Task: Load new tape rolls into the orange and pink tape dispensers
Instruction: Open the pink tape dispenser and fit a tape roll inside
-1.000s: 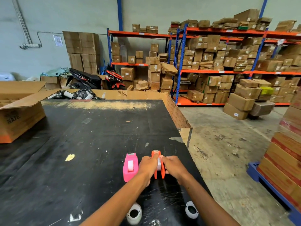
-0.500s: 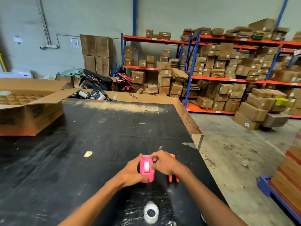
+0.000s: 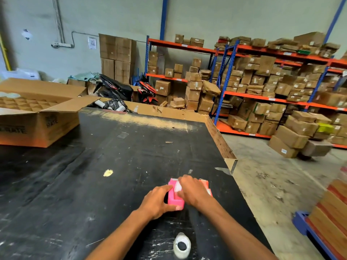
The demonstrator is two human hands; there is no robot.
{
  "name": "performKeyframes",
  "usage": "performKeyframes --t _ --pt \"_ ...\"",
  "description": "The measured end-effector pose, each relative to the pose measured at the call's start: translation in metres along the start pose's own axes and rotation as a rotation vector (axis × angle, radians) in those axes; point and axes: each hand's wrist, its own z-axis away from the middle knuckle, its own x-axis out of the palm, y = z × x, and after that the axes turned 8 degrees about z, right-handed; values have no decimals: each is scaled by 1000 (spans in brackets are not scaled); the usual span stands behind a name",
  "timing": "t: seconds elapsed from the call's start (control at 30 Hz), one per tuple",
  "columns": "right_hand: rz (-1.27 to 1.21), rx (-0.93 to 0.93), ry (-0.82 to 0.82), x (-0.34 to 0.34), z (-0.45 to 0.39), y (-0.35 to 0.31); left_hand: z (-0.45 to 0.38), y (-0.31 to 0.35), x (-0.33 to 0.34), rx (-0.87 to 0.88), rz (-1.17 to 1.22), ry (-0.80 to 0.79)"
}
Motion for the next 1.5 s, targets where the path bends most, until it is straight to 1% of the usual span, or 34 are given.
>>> performKeyframes --t 0.1,0.17,0.23,0.3,0.33,0.37,0.4,0.47,0.57,0.67,0.83,1.0,1.17,1.5 --pt "-215 22 90 -7 15 17 -4 -6 3 -19 12 -45" --pt "-329 10 131 -14 27 27 -3 -7 4 -20 48 -30" --pt "-371 -22 164 -23 40 31 3 3 1 -27 205 106" --pt "-368 -47 188 -27 50 34 12 19 -1 9 450 286" --pt "-381 -62 195 -27 55 34 19 31 -3 -1 570 306" --pt "-409 -83 204 -26 59 32 25 41 -2 -17 677 275" --pt "-447 -98 216 -24 63 29 31 50 -1 -29 750 238" --pt "-545 -92 227 -19 68 24 38 58 4 -52 838 228" --pt "-729 -57 235 -15 77 17 43 59 6 -61 886 271" --pt "-838 -66 274 -15 84 11 45 56 8 -77 940 252" --pt "-871 -17 340 -7 92 3 51 58 11 -71 947 216" --pt "-953 -3 349 -6 100 2 56 58 21 -126 1090 217" --pt "-1008 14 353 -2 104 5 58 58 23 -150 1166 192" --pt "-1076 73 370 13 107 7 62 51 22 -152 1205 159"
